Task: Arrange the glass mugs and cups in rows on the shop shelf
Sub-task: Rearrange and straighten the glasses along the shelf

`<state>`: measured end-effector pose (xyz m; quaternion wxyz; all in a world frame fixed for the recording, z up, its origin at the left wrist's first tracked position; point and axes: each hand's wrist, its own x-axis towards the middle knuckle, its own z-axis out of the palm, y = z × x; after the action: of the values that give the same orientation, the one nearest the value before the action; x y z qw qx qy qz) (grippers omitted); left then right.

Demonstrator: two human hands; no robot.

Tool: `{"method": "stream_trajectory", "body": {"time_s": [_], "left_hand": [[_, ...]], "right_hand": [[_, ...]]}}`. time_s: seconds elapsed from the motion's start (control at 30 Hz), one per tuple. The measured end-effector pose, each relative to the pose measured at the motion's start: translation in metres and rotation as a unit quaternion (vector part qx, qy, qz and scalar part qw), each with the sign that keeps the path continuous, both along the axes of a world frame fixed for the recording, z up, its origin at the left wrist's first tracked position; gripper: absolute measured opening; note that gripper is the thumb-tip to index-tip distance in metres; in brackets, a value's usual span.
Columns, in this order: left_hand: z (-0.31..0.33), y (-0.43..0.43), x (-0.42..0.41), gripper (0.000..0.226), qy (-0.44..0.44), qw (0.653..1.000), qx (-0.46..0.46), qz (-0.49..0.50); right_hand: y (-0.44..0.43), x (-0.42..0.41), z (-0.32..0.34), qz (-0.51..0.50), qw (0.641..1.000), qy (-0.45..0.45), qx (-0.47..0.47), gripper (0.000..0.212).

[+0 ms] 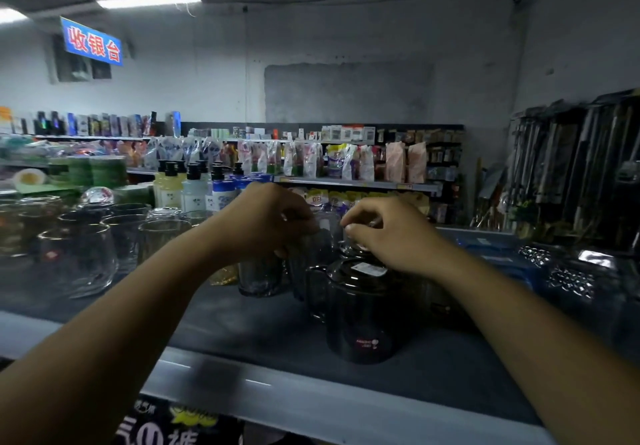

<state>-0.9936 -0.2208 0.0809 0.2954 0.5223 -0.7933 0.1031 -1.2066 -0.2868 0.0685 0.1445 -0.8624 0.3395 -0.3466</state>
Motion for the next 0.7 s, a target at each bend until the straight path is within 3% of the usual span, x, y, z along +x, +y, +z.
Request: {"method": "stream_trajectory", "body": {"time_s": [0.13,0.23,0.33,0.4,0.47,0.5,0.6,0.7], "left_hand": [[0.019,0.015,-0.003,0.015,0.046,0.998,-0.04,0.019],[0.032,0.03,-0.003,0.012,0.123,0.988,-0.095,0.017],[0.029,0.042,-0.003,0.009,0.211,0.966,-0.149,-0.024],[0.019,0.044,-0.002,0.012,0.258,0.948,-0.181,-0.047],[0.004,0.043,-0.003,0.014,0.305,0.932,-0.18,-0.075],[-0.003,0.043,-0.003,0.014,0.326,0.926,-0.168,-0.091],[-0.023,0.042,0.004,0.015,0.343,0.923,-0.125,-0.118],[-0.033,0.04,0.019,0.018,0.277,0.947,-0.117,-0.111]], "right_hand": [[0.001,0.001,0.005,-0.003,0.998,-0.055,0.005,0.01],[0.006,0.007,0.011,0.008,0.98,-0.164,0.115,0.019],[0.016,0.018,0.024,0.074,0.886,-0.313,0.334,0.032],[0.02,0.024,0.033,0.134,0.813,-0.356,0.441,0.038],[0.021,0.031,0.037,0.209,0.76,-0.387,0.478,0.043],[0.02,0.034,0.038,0.226,0.753,-0.4,0.471,0.041],[0.014,0.035,0.04,0.211,0.796,-0.39,0.411,0.038],[0.011,0.028,0.043,0.195,0.859,-0.334,0.337,0.042]]}}
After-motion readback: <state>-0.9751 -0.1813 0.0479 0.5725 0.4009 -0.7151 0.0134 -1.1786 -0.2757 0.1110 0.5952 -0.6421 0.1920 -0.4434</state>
